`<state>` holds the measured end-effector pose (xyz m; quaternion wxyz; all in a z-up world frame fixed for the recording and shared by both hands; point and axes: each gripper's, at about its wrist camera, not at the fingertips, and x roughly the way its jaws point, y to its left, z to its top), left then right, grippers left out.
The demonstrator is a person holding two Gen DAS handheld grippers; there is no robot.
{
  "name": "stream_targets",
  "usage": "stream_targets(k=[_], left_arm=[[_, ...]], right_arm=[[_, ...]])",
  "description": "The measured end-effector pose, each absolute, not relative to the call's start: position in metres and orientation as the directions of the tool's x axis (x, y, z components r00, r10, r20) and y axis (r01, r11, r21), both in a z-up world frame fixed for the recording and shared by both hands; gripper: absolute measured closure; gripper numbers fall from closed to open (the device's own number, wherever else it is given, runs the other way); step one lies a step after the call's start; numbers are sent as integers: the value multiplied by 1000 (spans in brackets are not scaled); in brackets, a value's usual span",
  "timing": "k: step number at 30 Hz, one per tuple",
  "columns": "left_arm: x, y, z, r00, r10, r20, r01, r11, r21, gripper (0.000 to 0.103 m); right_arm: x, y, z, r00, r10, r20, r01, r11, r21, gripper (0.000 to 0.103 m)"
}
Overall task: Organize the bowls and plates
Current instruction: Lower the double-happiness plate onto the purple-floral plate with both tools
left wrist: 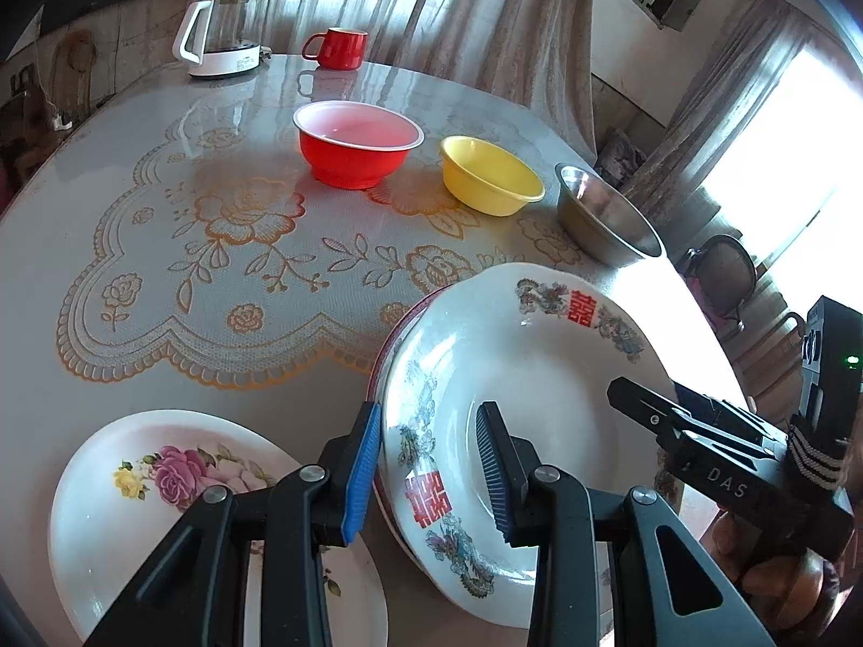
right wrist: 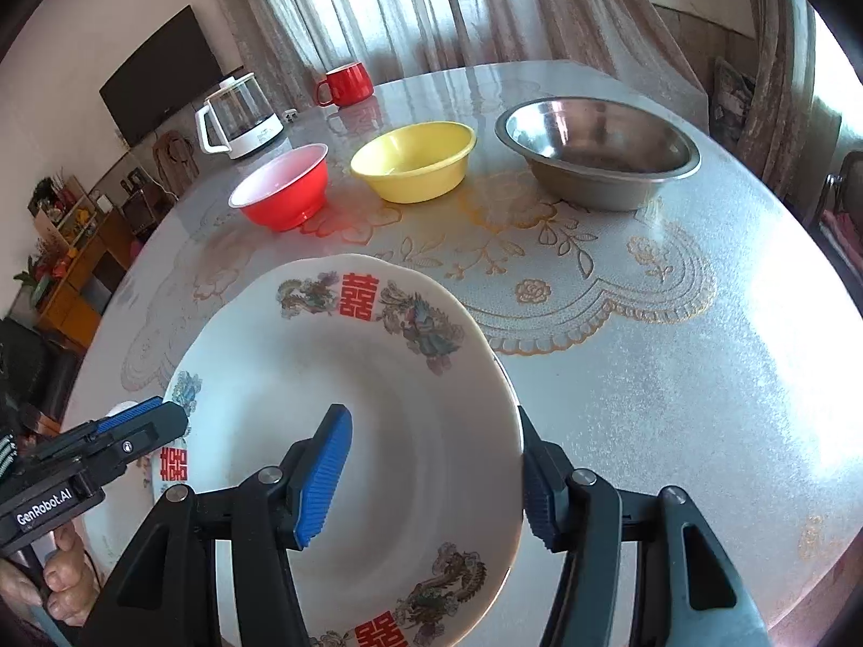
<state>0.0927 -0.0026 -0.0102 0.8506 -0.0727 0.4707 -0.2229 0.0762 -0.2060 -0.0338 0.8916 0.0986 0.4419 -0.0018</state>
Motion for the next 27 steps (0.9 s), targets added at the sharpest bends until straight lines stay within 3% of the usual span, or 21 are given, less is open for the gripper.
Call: stream_targets(k=[3, 13, 20, 27], left_arm=[[92, -4, -11, 453, -448, -771, 315, 889, -332, 66], [87, -4, -6, 466, -468, -751, 325, 880, -346, 66], [87, 4, -2, 504, -428, -750, 307, 901, -307, 64], [82, 2, -9, 490, -420, -764, 319, 902, -292, 64]], right_arm=[[75, -200, -31, 634, -13, -773, 109, 991, 74, 43], [75, -190, -33, 625, 89, -776, 24, 991, 133, 43], [62, -223, -12, 710, 34, -704, 142, 971, 190, 43], [60, -224, -35, 644, 47, -763, 172, 964, 204, 45]])
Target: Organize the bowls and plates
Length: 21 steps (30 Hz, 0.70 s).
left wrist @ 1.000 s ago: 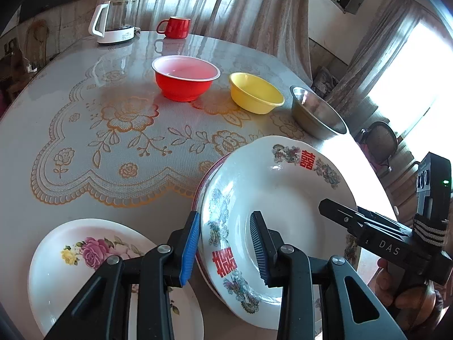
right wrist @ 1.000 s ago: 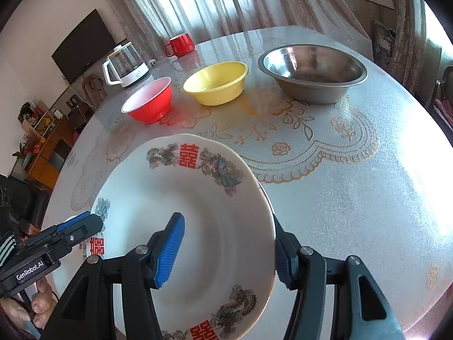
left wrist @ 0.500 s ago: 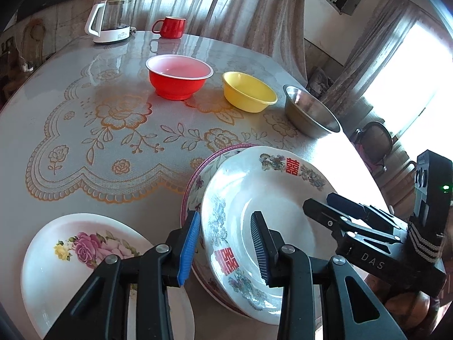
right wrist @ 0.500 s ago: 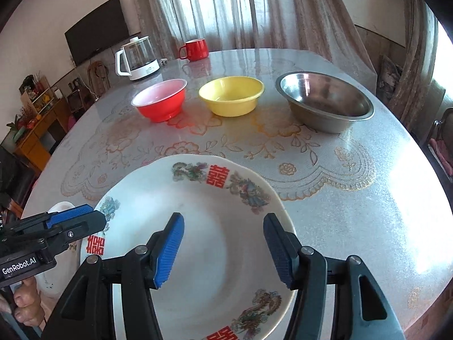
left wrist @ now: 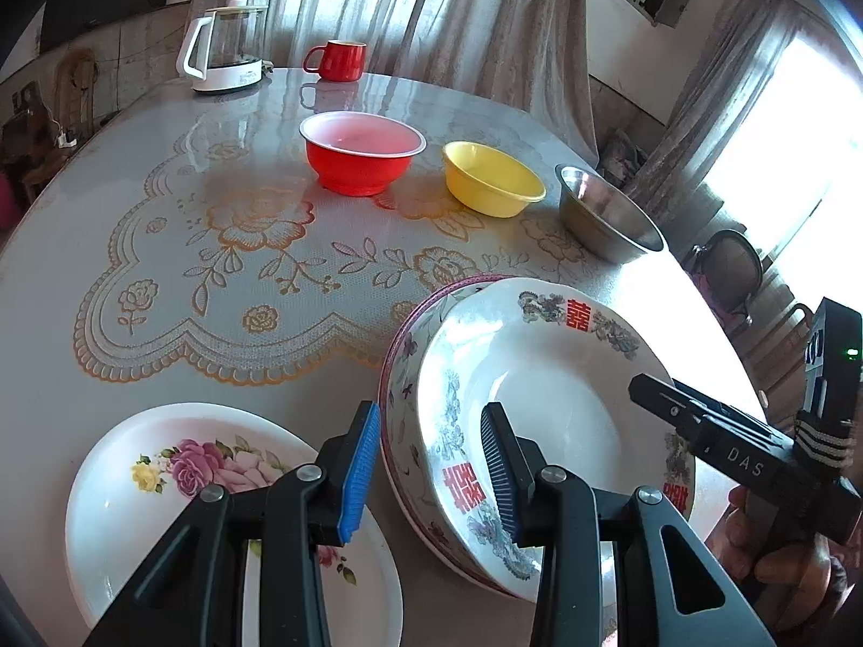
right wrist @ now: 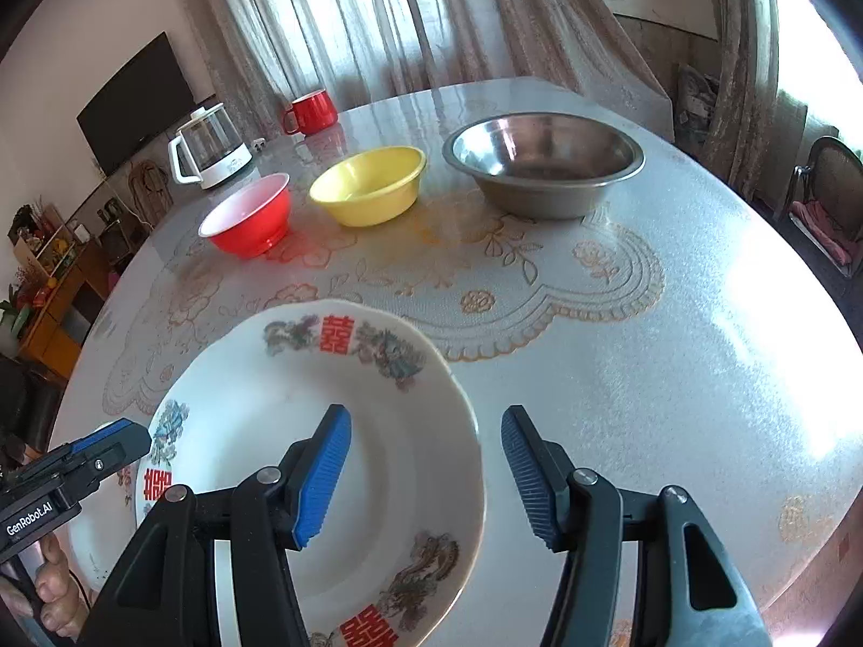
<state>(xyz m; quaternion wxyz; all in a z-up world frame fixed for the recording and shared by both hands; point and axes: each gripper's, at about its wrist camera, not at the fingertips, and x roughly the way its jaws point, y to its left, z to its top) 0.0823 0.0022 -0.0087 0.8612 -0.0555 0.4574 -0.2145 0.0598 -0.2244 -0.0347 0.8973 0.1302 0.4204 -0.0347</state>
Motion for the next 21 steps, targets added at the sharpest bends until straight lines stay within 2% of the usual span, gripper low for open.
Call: stream_targets(k=[11, 12, 17, 21], left_arm=[[83, -4, -9, 477, -445, -758, 333, 890, -312, 62], [83, -4, -9, 478, -445, -758, 329, 890, -315, 58], [85, -5, -7, 496, -426, -757, 315, 900, -300, 55], [86, -4, -8, 490, -438, -754, 319, 895, -312, 55]], right_arm=[[67, -201, -39, 641, -35, -767, 159, 983, 88, 44], [67, -198, -38, 645, -49, -763, 152, 986, 65, 44], [71, -175, -44, 656, -158, -738, 115, 987, -109, 43], [77, -172, -45, 661, -171, -730, 94, 985, -145, 43]])
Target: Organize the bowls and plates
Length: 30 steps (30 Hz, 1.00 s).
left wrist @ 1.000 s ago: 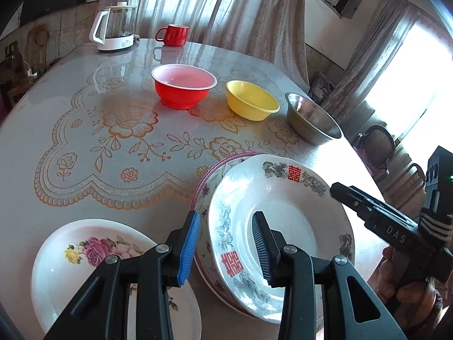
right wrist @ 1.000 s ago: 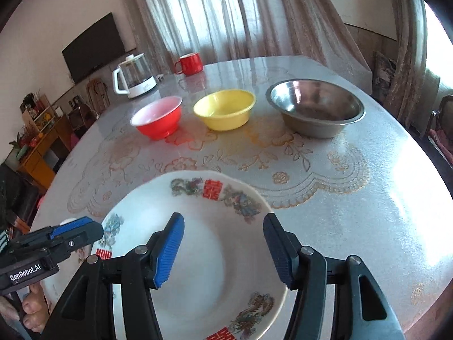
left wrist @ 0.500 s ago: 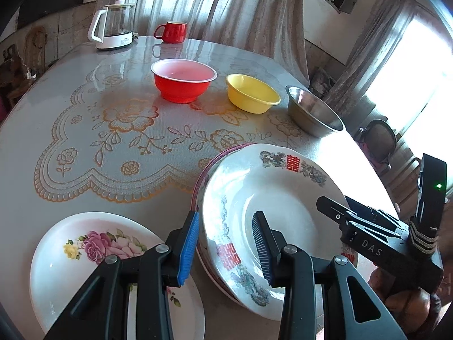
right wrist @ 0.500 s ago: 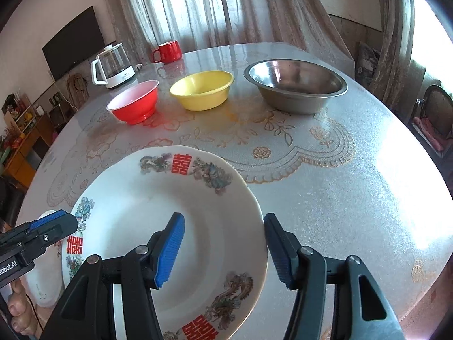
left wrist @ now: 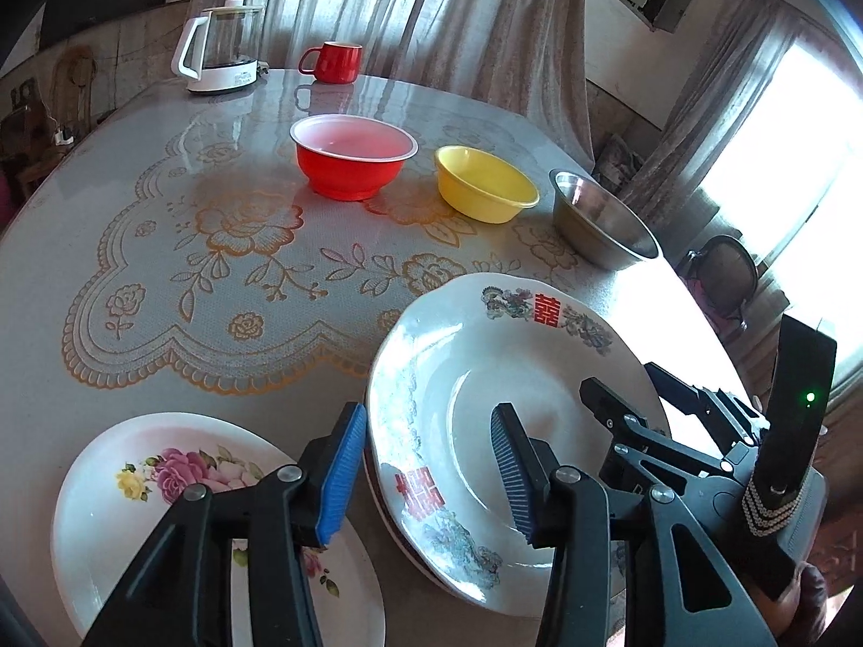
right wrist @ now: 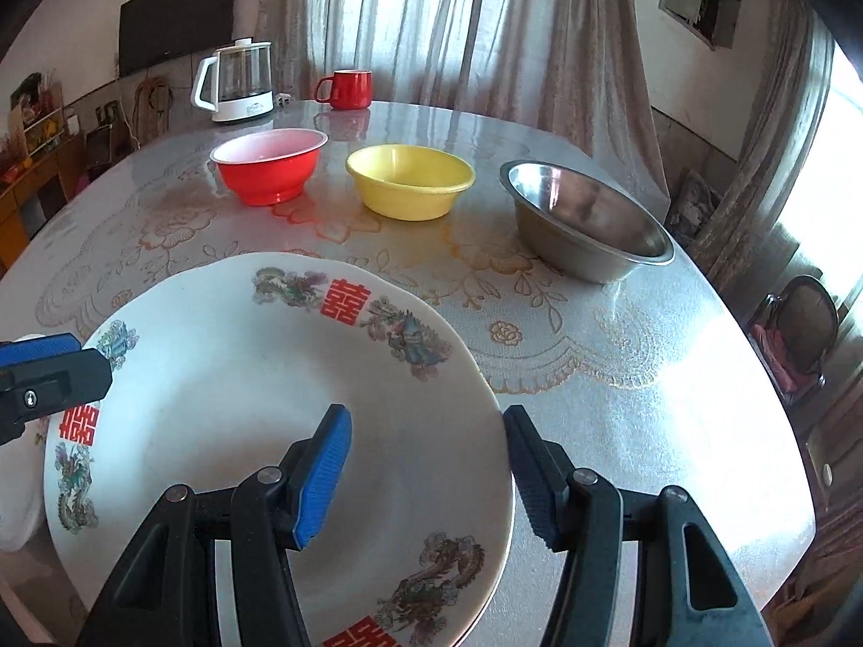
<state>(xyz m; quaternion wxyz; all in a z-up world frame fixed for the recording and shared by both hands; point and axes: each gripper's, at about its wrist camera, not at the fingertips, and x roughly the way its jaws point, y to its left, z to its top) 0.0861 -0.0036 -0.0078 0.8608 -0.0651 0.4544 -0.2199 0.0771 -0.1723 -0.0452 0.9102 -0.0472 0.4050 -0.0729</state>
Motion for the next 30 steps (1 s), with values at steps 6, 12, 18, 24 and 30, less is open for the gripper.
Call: stream_targets(k=[6, 12, 18, 24, 30], left_arm=[[81, -6, -8, 483, -451, -750, 348, 885, -308, 55], [78, -6, -6, 490, -448, -747, 350, 887, -302, 55], [71, -4, -1, 543, -382, -748, 327, 917, -230, 53], [64, 3, 1, 583, -323, -746, 293, 939, -179, 53], [60, 12, 2, 596, -304, -743, 269, 948, -173, 51]], right_arm=[[73, -180, -43, 654, -135, -745, 104, 991, -88, 43], [70, -186, -42, 640, -96, -762, 105, 994, -38, 43], [67, -188, -37, 655, -93, -750, 121, 993, -17, 43], [62, -187, -27, 686, -74, -724, 113, 994, 6, 43], [59, -180, -19, 711, -11, -703, 62, 997, 48, 43]])
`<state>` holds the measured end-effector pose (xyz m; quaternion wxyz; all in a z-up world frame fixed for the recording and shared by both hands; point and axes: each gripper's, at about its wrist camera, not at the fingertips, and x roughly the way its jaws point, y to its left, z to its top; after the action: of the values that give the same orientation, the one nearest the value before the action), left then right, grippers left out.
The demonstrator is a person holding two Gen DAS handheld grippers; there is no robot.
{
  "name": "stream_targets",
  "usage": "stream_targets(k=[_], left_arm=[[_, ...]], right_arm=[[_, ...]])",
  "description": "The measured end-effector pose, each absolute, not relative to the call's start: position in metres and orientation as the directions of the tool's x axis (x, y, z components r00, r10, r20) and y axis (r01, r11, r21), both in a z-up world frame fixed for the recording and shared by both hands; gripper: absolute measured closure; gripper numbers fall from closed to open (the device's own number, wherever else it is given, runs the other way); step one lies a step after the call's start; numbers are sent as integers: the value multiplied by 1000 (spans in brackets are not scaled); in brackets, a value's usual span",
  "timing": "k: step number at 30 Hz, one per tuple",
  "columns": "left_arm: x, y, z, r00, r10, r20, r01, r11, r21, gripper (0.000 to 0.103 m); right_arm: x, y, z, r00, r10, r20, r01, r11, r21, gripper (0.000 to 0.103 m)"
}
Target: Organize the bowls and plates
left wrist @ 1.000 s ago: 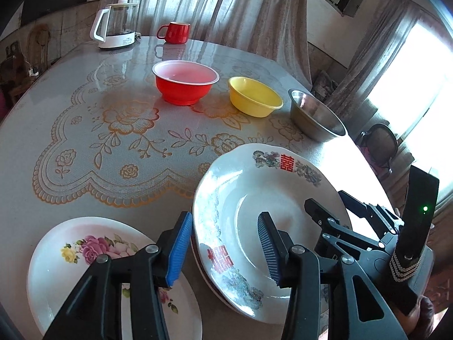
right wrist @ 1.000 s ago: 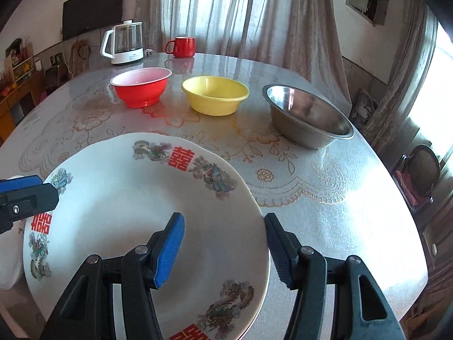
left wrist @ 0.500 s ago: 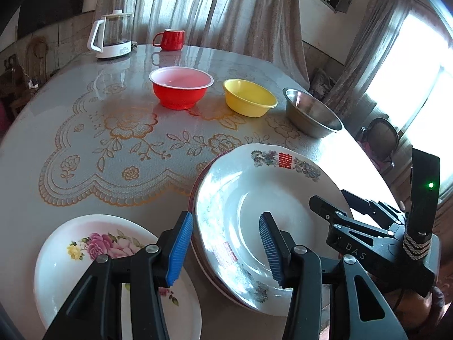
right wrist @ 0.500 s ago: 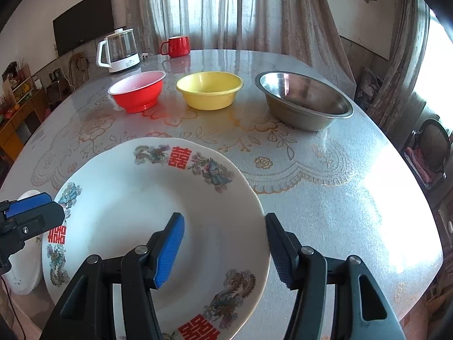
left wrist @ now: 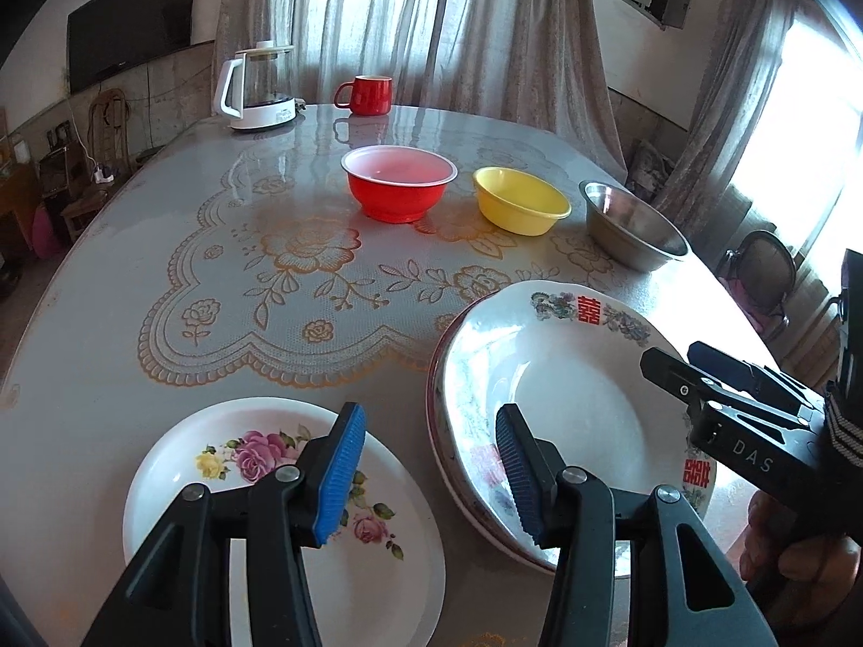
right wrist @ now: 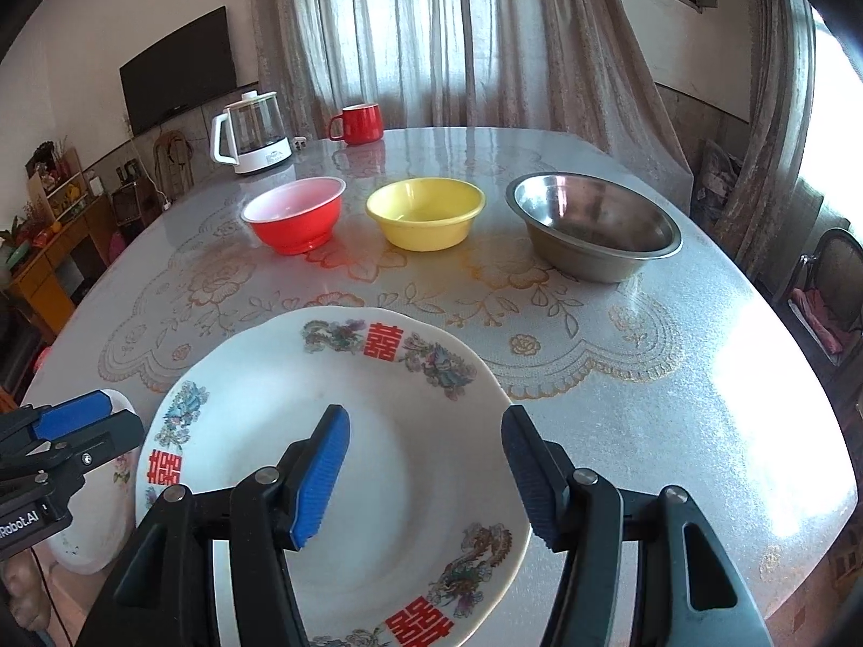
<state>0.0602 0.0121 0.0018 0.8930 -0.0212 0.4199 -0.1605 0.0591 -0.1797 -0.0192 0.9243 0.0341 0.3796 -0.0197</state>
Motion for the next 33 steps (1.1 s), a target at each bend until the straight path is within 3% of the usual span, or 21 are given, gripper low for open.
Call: stream_targets(k=[9, 18, 25, 33], left_arm=[[57, 35, 2, 614, -288, -735, 216, 957, -194, 50], [55, 99, 5, 639, -256, -725, 89, 961, -261, 43], [46, 150, -5, 645, -212, -734, -19, 956, -293, 44], [32, 165, -20, 640, -233, -732, -4, 952, -306, 45]], right_arm=[[61, -160, -11, 711, 134, -691, -66, 990, 124, 41], [64, -133, -10, 627, 367, -688, -229, 930, 288, 41], [51, -79, -6, 538, 504, -676, -451, 849, 275, 41], [36, -38, -24, 368, 592, -717, -588, 745, 314, 41]])
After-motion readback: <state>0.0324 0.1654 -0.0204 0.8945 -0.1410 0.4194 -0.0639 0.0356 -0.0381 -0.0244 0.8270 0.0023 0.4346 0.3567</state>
